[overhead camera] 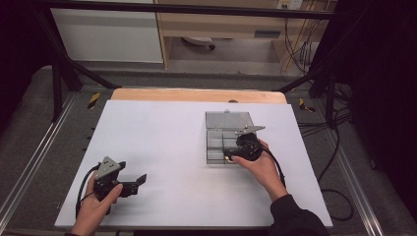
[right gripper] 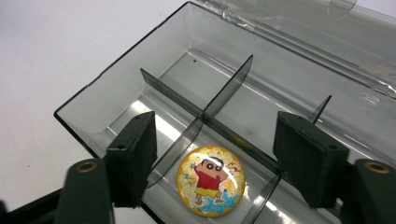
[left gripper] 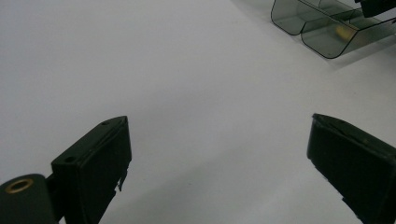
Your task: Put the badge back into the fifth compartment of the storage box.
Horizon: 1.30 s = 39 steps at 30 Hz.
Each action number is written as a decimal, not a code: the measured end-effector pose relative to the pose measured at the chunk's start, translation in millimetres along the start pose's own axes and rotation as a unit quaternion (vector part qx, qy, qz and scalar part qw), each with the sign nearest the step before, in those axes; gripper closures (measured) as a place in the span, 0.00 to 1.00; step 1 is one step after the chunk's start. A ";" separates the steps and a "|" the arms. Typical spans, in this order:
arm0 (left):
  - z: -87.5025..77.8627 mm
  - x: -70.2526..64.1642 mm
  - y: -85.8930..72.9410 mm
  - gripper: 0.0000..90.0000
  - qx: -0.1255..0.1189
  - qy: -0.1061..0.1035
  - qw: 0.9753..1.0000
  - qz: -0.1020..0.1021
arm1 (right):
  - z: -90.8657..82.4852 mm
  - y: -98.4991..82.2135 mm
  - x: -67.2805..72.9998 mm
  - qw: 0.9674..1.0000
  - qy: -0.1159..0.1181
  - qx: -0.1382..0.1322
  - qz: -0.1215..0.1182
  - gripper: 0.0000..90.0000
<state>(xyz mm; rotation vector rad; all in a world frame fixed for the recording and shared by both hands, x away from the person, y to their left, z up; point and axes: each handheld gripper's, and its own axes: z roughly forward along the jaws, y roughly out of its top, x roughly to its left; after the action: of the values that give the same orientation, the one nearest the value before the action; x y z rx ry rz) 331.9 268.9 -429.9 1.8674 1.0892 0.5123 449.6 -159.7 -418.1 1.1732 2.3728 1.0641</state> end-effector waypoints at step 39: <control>1.1 0.8 1.6 0.07 -0.010 0.003 1.000 -0.008 | -38.5 7.2 -8.1 0.983 -0.034 -0.181 -0.008 0.03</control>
<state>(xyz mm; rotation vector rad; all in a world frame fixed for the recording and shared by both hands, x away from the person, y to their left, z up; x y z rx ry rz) 333.9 268.7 -429.1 1.8395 1.0988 0.5175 438.1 -182.0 -387.0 1.0352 2.0207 1.3560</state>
